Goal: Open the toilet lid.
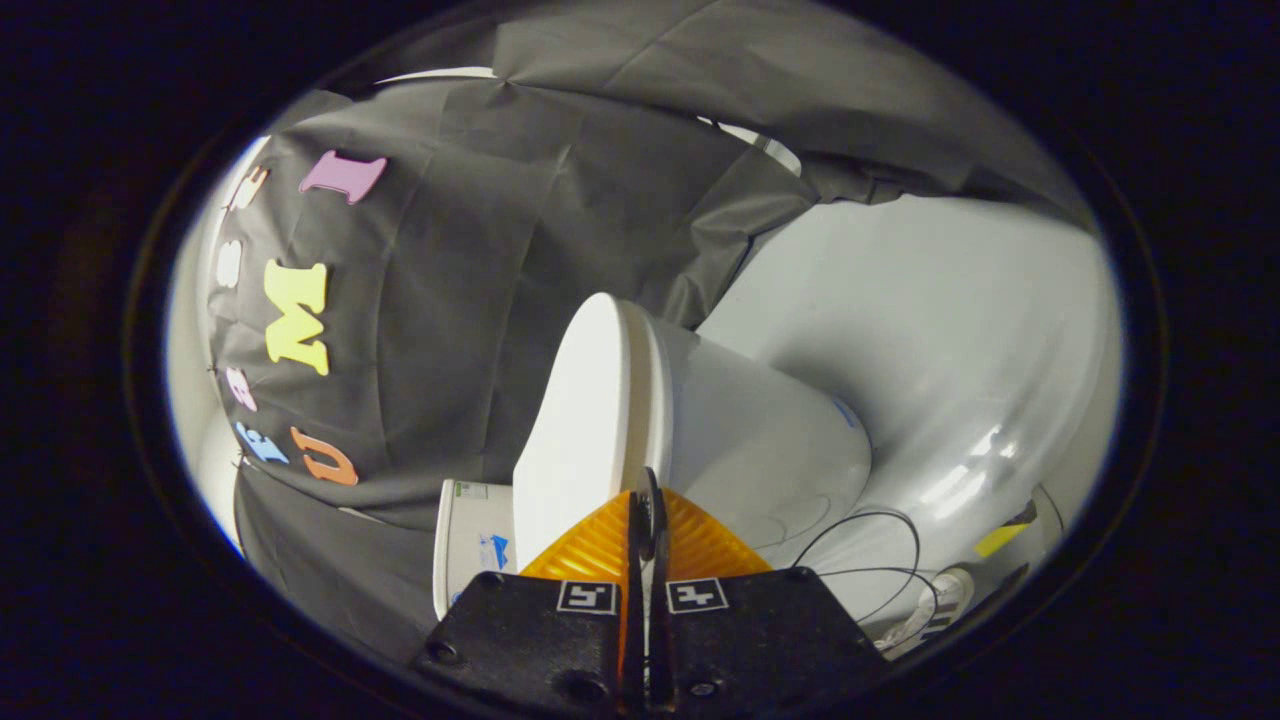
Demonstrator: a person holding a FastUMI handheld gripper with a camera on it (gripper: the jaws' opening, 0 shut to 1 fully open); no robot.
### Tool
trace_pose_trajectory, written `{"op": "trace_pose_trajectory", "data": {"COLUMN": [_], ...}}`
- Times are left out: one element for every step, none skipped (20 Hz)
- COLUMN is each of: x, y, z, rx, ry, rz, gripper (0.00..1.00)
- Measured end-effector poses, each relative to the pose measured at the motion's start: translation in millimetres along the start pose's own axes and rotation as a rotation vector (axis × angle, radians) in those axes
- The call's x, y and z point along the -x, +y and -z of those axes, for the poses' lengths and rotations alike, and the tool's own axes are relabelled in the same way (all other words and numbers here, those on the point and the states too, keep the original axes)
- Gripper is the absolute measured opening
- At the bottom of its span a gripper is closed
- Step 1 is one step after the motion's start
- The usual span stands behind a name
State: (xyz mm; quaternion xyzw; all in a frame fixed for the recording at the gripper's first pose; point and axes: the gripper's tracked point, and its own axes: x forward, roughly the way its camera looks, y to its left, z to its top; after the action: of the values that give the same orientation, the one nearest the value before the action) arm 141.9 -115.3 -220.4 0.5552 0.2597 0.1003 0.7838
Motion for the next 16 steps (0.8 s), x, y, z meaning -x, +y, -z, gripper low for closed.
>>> {"op": "trace_pose_trajectory", "data": {"x": [0, 0, 0, 1, 2, 3, 4, 4, 7, 9, 9, 11, 13, 15, 18, 20], "y": [0, 1, 2, 1, 4, 6, 10, 14, 17, 21, 24, 29, 34, 38, 45, 51], "z": [0, 0, 0, 0, -1, -1, -2, -2, -4, -5, -4, -5, -6, -6, -7, -8], "rx": [-0.012, -0.021, -0.022, -0.020, -0.014, -0.008, -0.001, 0.010, 0.018, 0.024, 0.036, 0.048, 0.059, 0.065, 0.069, 0.076], "ry": [0.003, -0.005, -0.007, -0.014, -0.019, -0.021, -0.025, -0.026, -0.029, -0.030, -0.032, -0.034, -0.036, -0.043, -0.052, -0.061], "rz": [0.003, 0.008, 0.011, 0.019, 0.024, 0.027, 0.029, 0.025, 0.030, 0.036, 0.044, 0.050, 0.051, 0.051, 0.045, 0.043], "gripper": [0.05, 0.05, 0.05, 0.05, 0.05, 0.05, 0.05, 0.05, 0.04, 0.04, 0.04, 0.04, 0.04, 0.04, 0.04, 0.04]}}
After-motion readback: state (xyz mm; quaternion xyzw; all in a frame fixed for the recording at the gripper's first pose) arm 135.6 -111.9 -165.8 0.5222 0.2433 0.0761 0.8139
